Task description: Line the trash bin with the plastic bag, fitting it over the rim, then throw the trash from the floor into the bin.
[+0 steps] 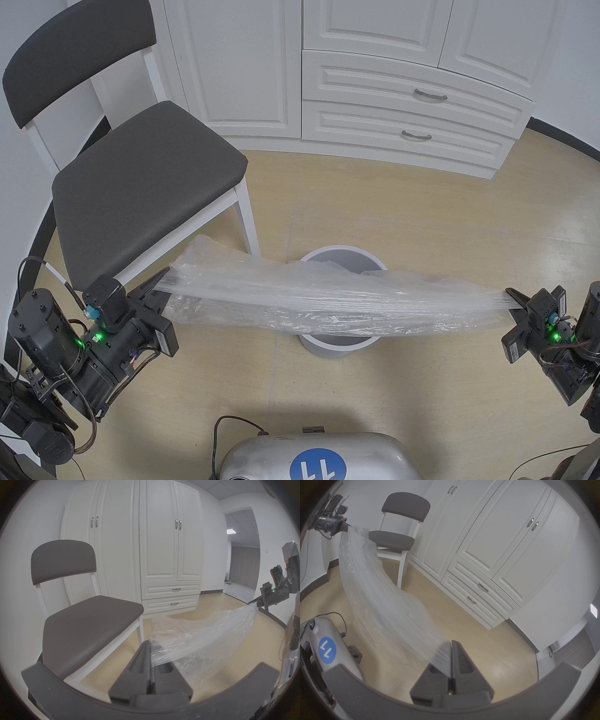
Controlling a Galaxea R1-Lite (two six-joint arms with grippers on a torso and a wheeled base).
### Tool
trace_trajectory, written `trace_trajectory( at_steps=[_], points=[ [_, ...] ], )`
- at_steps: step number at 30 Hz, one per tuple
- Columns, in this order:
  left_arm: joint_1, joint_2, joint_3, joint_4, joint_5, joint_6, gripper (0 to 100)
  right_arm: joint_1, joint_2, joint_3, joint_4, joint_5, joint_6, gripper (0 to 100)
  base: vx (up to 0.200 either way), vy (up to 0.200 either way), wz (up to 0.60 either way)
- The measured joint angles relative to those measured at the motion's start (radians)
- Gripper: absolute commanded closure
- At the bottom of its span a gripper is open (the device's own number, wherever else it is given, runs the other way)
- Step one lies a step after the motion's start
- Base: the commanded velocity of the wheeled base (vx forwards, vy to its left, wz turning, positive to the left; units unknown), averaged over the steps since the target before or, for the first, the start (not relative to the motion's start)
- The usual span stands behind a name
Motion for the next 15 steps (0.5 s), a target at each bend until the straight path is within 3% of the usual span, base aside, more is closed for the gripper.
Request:
trace_trajectory(
  at_steps=[15],
  points=[
    [0.012,-0.001,0.0,-0.001,-0.001,0.0,100,-0.035,0.0,0.008,-0.004,0.001,-0.032,100,0.0,0.0,0.0]
  ],
)
